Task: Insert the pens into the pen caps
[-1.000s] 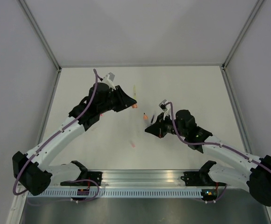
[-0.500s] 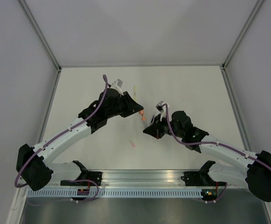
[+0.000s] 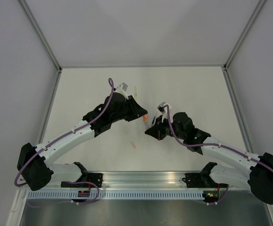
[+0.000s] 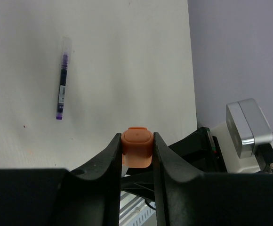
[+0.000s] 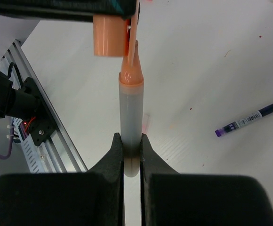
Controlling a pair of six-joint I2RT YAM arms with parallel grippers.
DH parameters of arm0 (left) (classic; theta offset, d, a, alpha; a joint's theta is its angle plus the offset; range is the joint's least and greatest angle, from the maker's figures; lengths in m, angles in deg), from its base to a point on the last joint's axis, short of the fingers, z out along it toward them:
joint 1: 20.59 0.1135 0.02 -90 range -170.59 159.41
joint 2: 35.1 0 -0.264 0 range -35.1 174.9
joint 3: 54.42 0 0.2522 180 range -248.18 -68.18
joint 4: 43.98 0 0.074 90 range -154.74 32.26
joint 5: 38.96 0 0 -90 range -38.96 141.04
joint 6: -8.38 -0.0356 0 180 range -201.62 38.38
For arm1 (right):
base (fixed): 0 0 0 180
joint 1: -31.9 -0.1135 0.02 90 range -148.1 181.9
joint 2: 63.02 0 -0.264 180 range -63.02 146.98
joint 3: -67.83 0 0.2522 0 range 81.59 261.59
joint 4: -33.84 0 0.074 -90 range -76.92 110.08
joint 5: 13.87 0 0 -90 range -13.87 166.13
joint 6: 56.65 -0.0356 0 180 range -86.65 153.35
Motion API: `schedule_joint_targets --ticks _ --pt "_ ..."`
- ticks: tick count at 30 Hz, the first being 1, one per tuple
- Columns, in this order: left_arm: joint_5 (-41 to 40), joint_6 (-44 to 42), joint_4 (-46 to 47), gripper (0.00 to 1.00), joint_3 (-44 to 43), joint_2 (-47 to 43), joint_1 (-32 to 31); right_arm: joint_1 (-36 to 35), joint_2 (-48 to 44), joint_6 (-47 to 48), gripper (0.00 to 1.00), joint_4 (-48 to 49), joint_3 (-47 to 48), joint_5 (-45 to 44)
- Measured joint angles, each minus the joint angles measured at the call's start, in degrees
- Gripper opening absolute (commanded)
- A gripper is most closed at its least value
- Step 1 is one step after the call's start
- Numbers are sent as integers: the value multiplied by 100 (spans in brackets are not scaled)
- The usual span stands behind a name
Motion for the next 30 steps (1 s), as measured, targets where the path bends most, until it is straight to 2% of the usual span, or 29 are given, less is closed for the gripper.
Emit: schedule_joint_targets --ticks 19,30 --pt "-186 -2 -44 2 15 66 -144 0 2 -2 0 -79 0 -7" --pt "-654 -264 -855 2 -627 59 -144 0 2 0 0 98 0 133"
